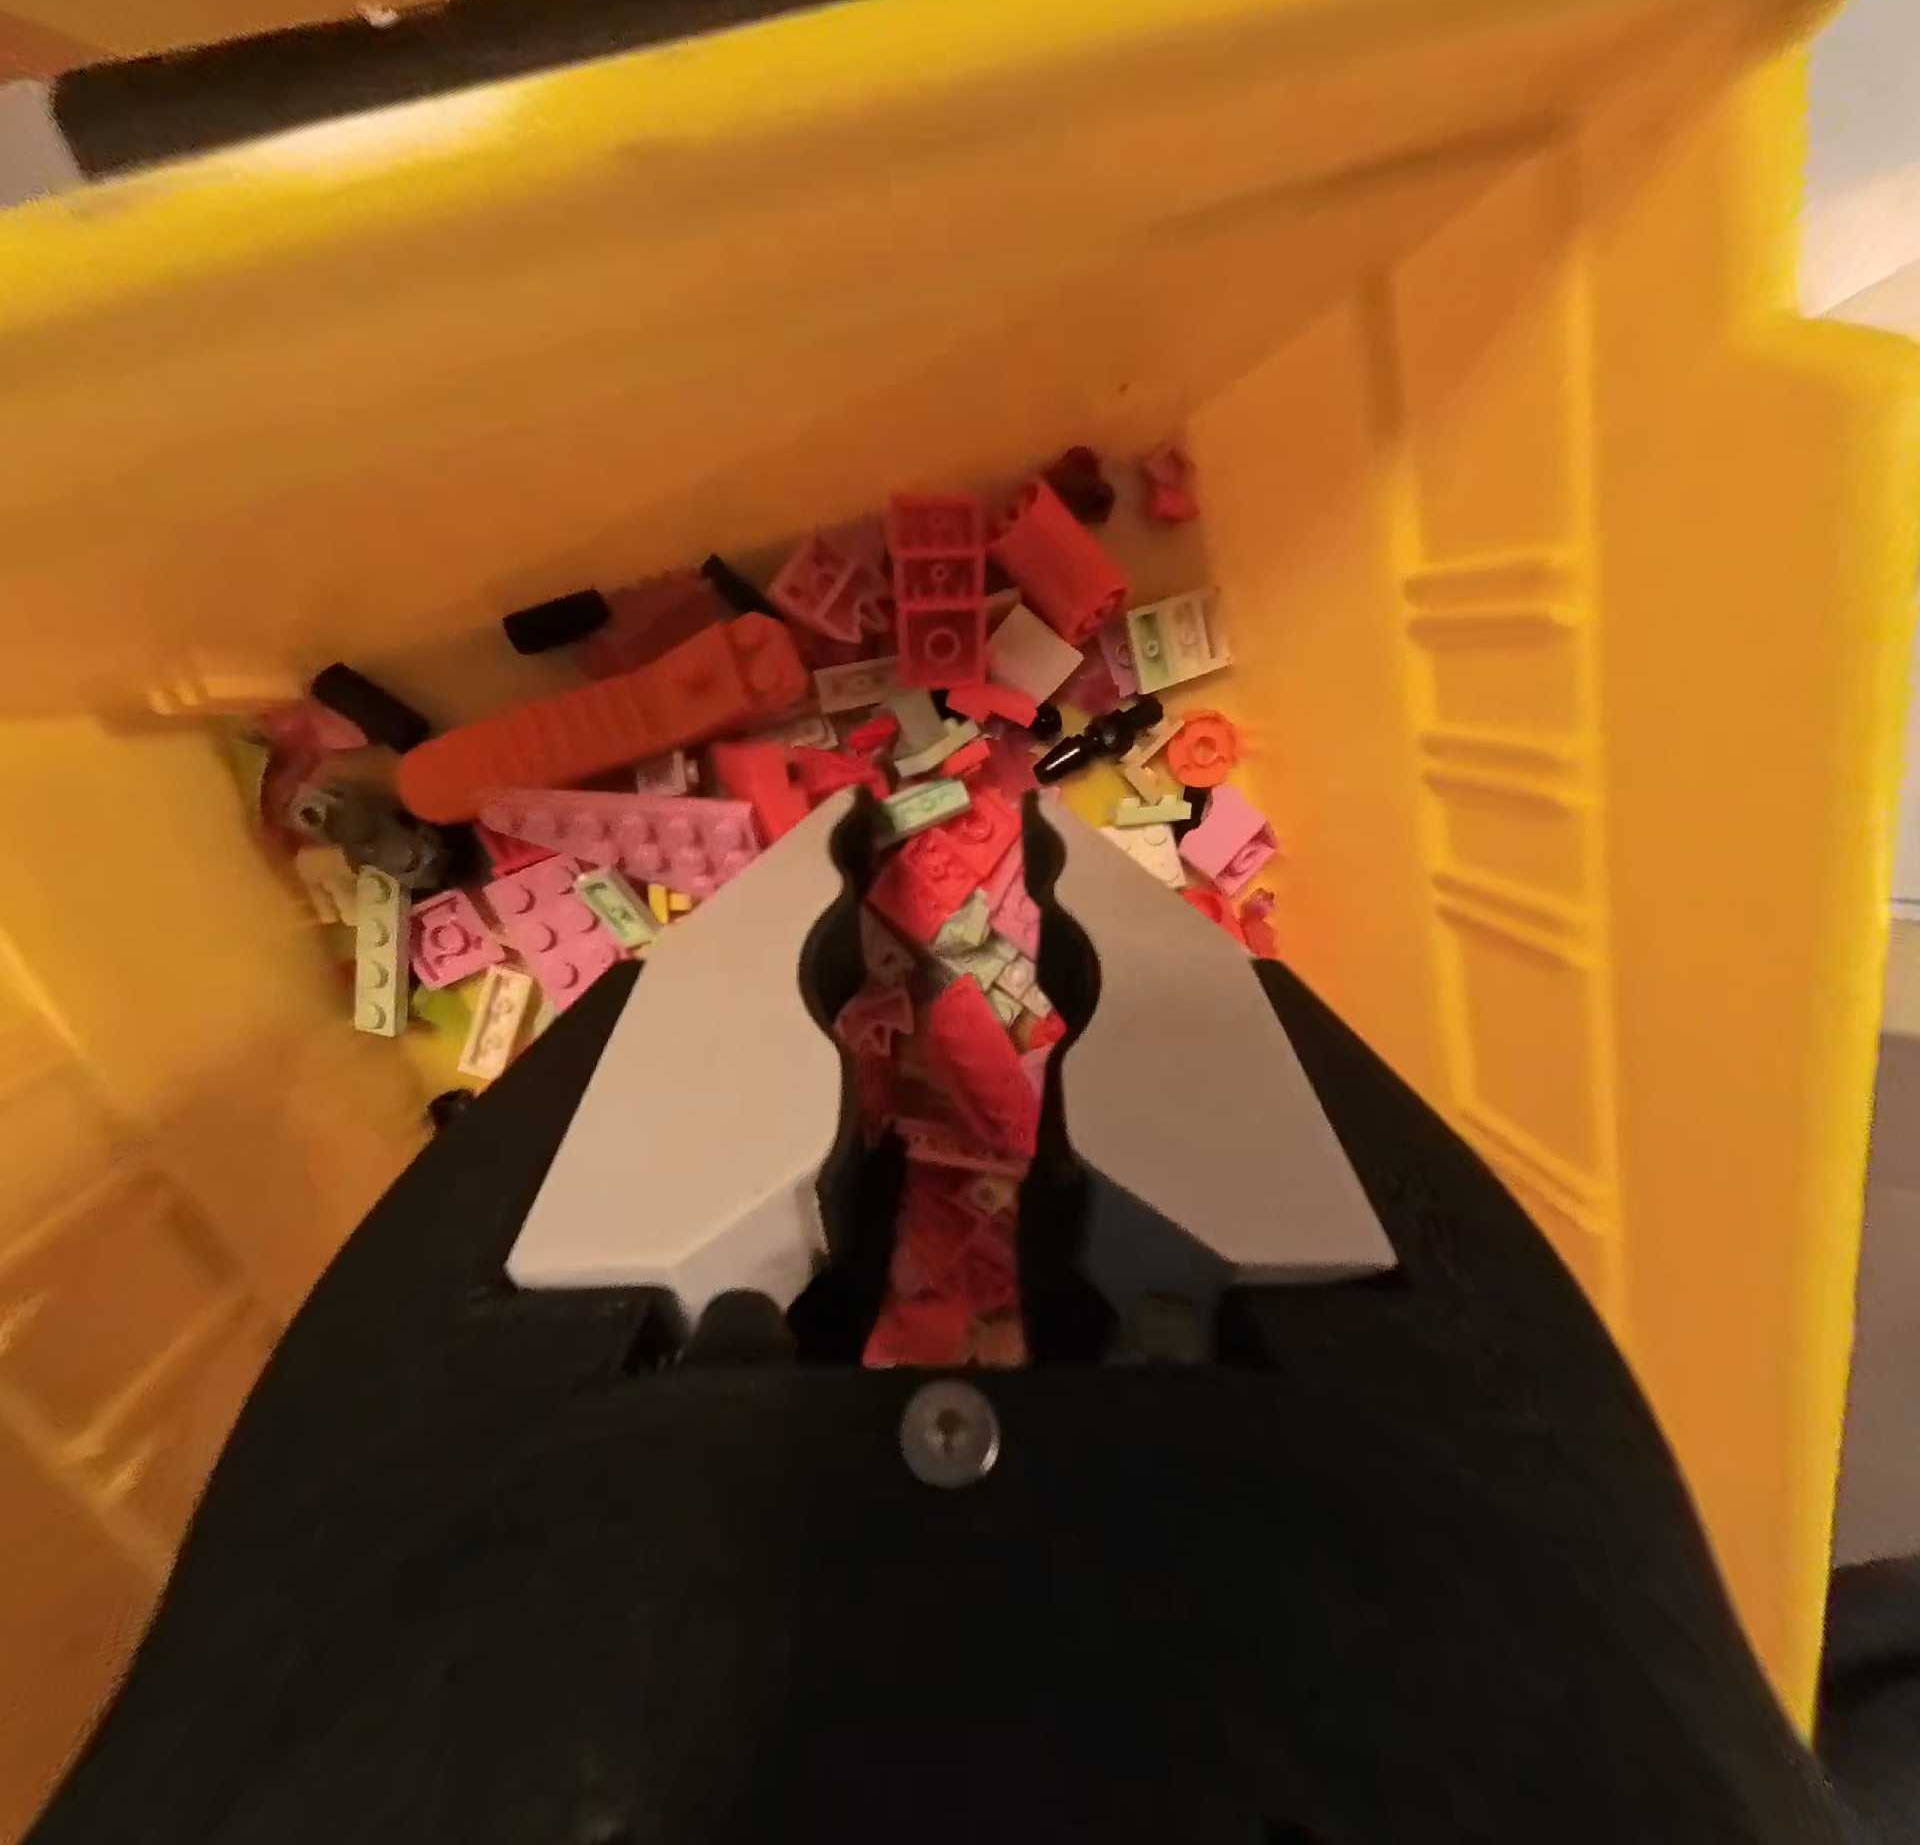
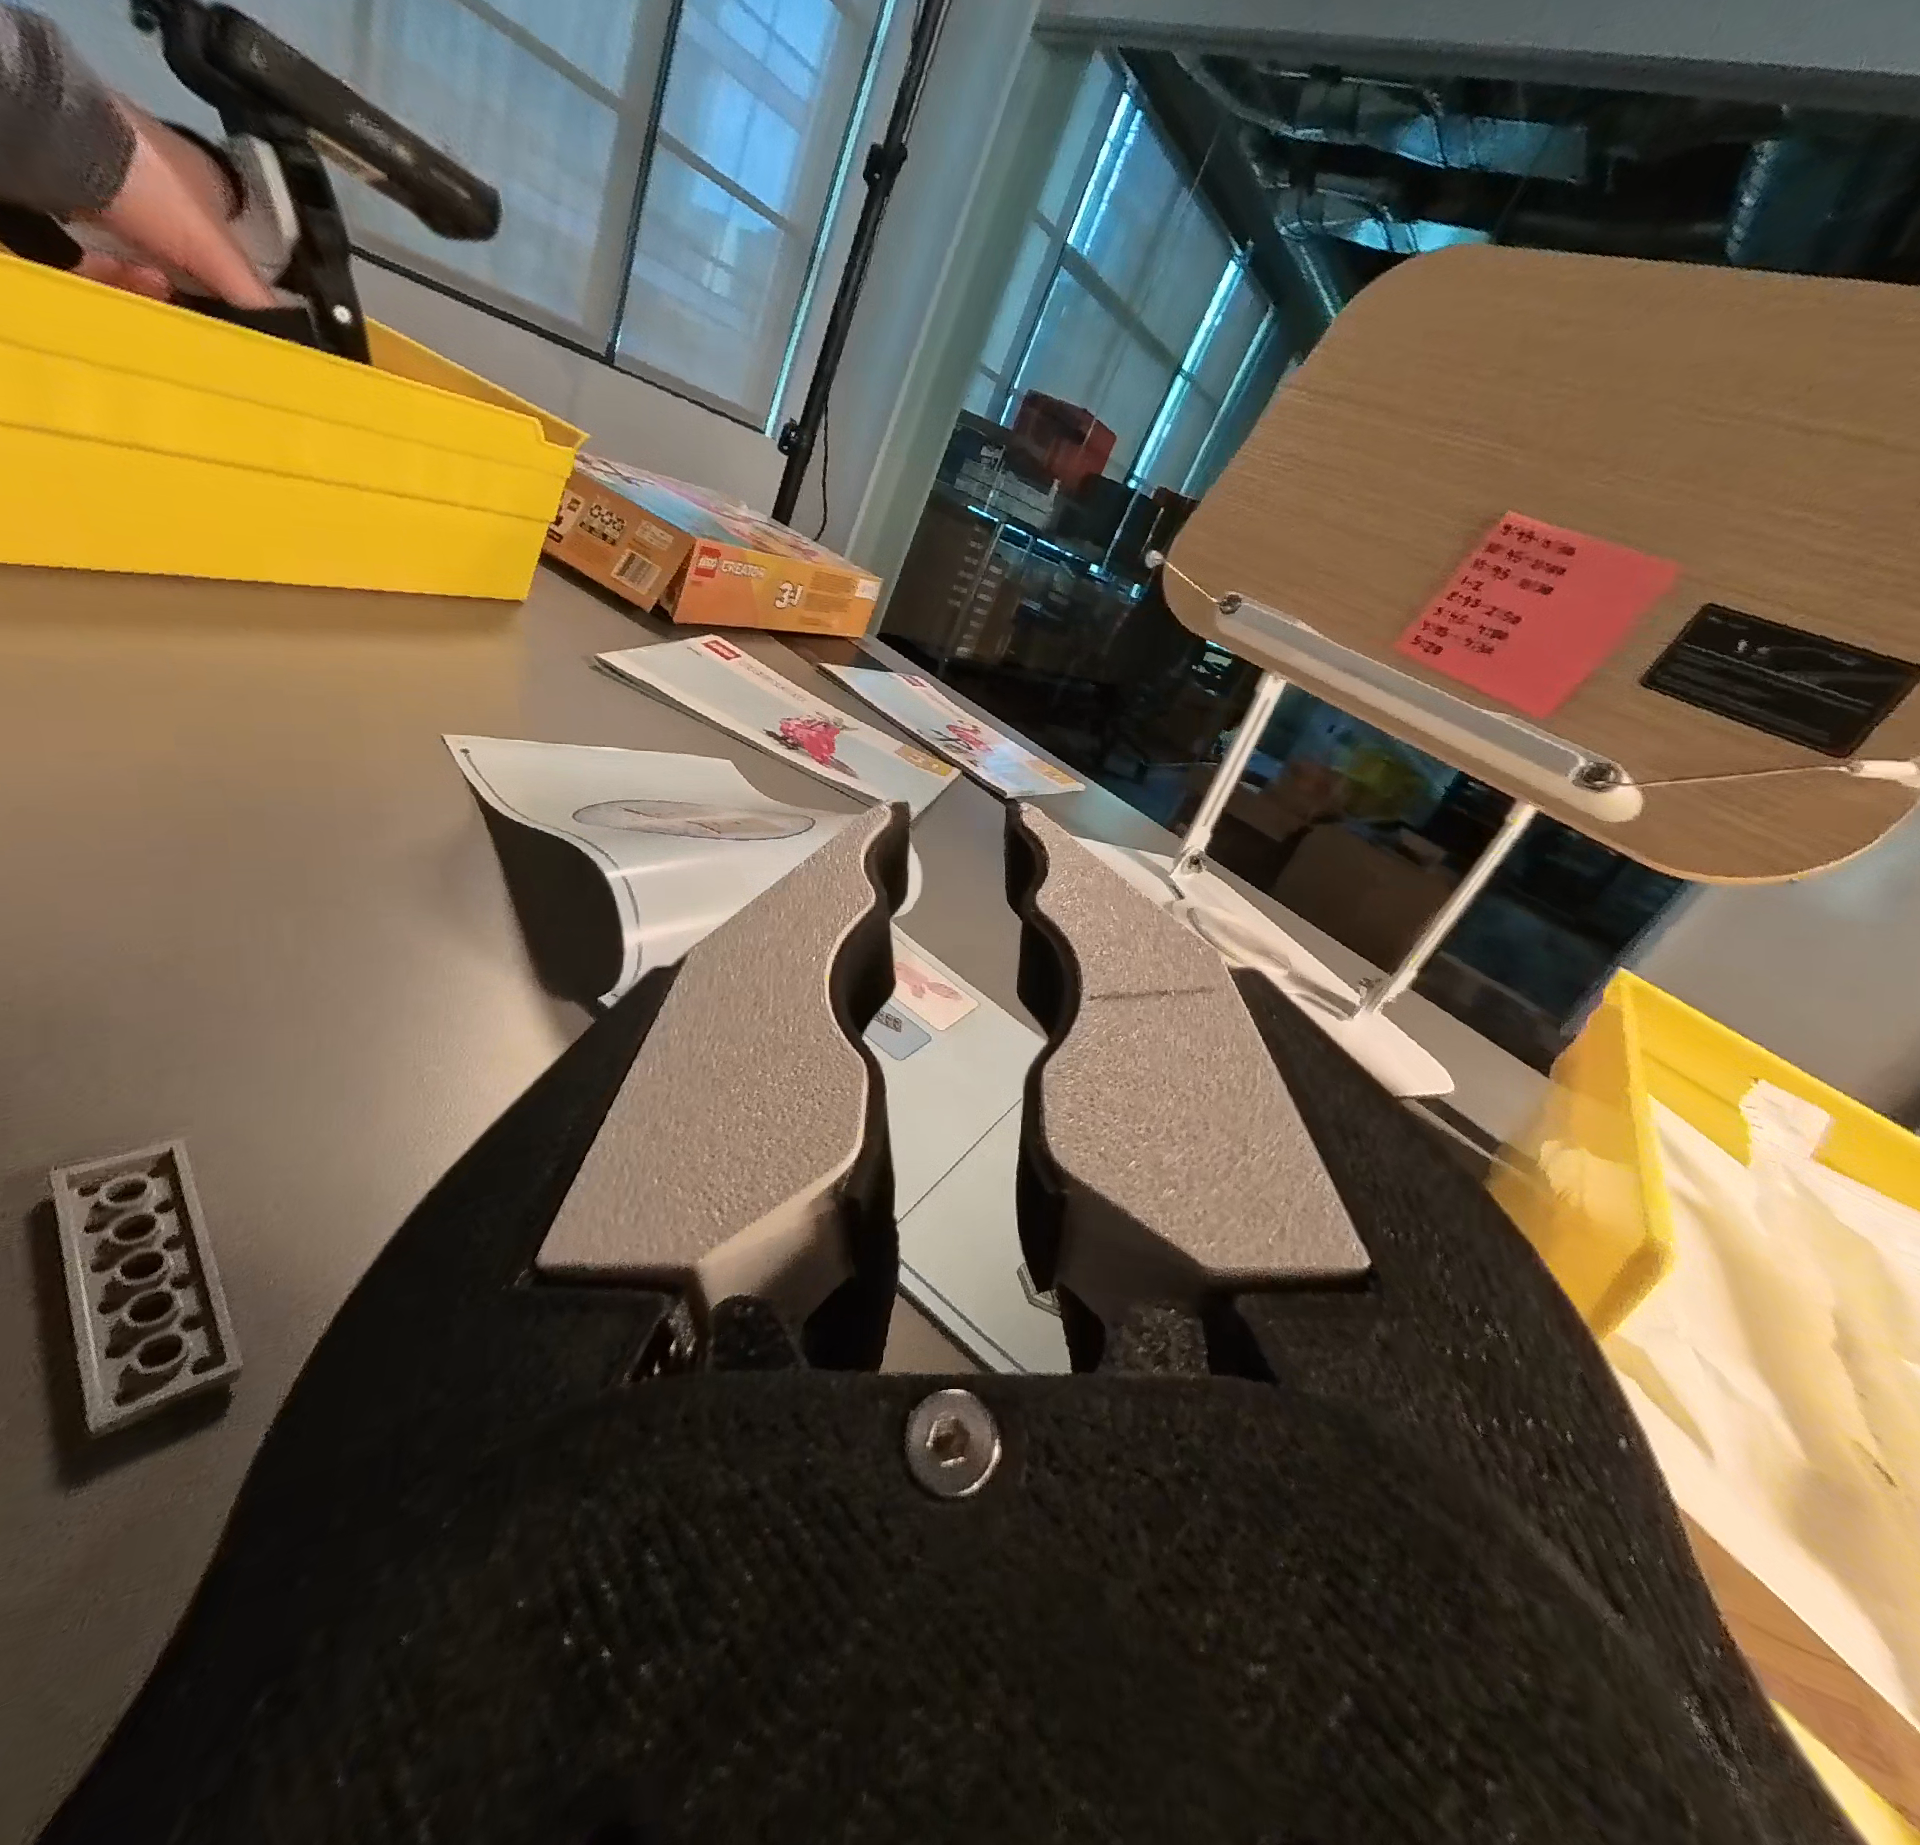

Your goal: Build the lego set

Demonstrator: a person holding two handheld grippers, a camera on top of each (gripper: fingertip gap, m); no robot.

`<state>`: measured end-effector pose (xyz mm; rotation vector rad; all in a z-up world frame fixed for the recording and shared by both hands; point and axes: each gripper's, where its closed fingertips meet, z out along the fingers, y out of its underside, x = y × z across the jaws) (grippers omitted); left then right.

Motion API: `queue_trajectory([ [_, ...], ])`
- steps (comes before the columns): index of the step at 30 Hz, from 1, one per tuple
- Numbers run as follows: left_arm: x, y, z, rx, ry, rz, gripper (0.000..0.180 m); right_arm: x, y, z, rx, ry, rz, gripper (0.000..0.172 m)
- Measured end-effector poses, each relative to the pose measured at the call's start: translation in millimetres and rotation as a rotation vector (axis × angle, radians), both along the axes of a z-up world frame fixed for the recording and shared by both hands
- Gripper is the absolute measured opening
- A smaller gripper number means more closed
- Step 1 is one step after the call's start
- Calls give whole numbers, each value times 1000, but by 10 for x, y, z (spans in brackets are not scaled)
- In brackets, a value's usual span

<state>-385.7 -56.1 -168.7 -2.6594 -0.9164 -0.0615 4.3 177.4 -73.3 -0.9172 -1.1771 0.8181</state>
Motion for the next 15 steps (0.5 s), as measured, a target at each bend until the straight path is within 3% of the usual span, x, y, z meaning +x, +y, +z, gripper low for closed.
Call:
queue_trajectory([
  [4, -36, -15, -40, -29, 4, 11, 30, -19, -3, -30, 37, -23, -24, 14],
  [10, 22, -25, -58, -22, -50, -7, 11, -24, -22, -34, 53, -27, -22, 12],
  [15, 65, -9, 39, 49, -72, -24, 6, -17, -19, -26, 41, -20, -16, 11],
])
